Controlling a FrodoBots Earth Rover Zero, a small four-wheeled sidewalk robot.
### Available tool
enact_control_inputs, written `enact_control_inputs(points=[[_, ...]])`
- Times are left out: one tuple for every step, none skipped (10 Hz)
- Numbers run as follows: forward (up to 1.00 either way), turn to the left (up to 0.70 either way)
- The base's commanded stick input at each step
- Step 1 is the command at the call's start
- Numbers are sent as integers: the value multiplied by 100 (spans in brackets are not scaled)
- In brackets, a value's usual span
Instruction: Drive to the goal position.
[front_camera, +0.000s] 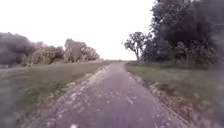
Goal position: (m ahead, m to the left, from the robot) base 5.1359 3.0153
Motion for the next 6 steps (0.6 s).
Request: enact_control_inputs(points=[[70, -35], [70, 0], [70, 0], [70, 0], [70, 0], [70, 0]])
